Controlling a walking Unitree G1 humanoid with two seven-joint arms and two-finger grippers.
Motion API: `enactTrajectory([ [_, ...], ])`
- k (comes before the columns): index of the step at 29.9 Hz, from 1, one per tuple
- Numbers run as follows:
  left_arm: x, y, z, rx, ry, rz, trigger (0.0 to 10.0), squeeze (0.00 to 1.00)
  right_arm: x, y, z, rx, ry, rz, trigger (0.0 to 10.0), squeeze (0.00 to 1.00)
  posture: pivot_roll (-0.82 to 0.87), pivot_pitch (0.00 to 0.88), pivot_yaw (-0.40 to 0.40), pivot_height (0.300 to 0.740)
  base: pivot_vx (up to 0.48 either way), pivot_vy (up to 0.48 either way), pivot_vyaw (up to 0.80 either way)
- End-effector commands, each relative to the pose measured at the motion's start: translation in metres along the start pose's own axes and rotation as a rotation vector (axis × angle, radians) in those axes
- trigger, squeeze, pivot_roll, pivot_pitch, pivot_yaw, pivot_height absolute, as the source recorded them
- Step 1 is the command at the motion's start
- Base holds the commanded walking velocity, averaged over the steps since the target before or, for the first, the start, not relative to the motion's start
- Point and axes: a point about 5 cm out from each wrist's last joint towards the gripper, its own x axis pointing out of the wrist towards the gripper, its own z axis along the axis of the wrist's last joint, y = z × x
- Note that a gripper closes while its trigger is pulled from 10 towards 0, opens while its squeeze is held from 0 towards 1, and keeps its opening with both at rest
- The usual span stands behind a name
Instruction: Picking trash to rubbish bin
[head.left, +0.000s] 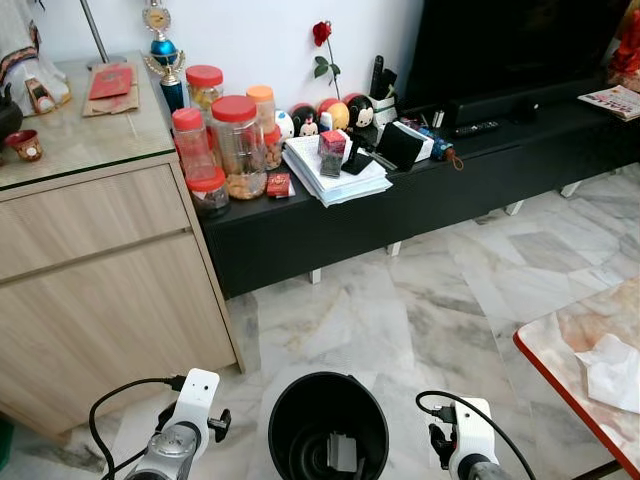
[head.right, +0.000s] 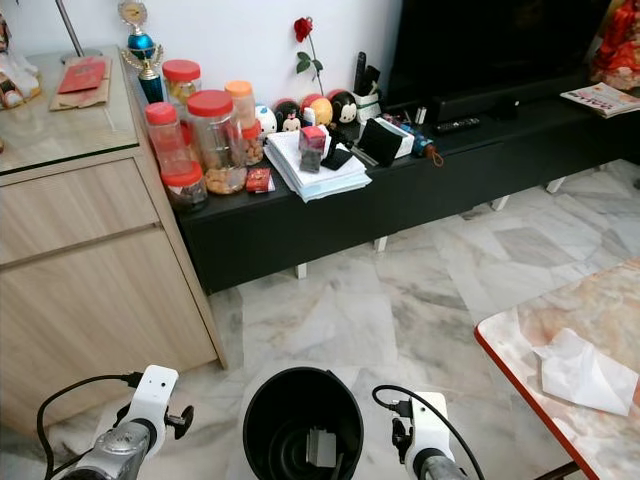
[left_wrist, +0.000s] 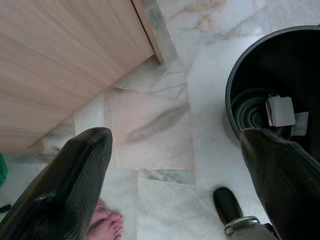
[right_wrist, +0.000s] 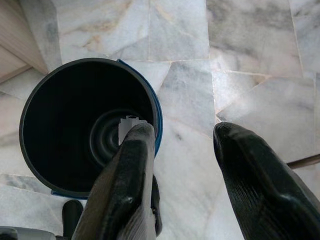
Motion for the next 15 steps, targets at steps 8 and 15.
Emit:
enactTrajectory([
  [8,0.0002,0.0001,-0.0009,0.006,0.016,-0.001,10.0,0.00,-0.0009,0.0004,-0.0050,-0.017,0.027,0.000,10.0,0.00,0.09,0.000,0.005,0.740,0.000,0.000,-0.71],
  [15,0.0002,0.0003,-0.0010,0.013,0.016,-0.001,10.0,0.00,-0.0010,0.0004,-0.0055,-0.015,0.028,-0.003,10.0,0.00,0.09,0.000,0.006,0.740,0.000,-0.257,-0.71],
])
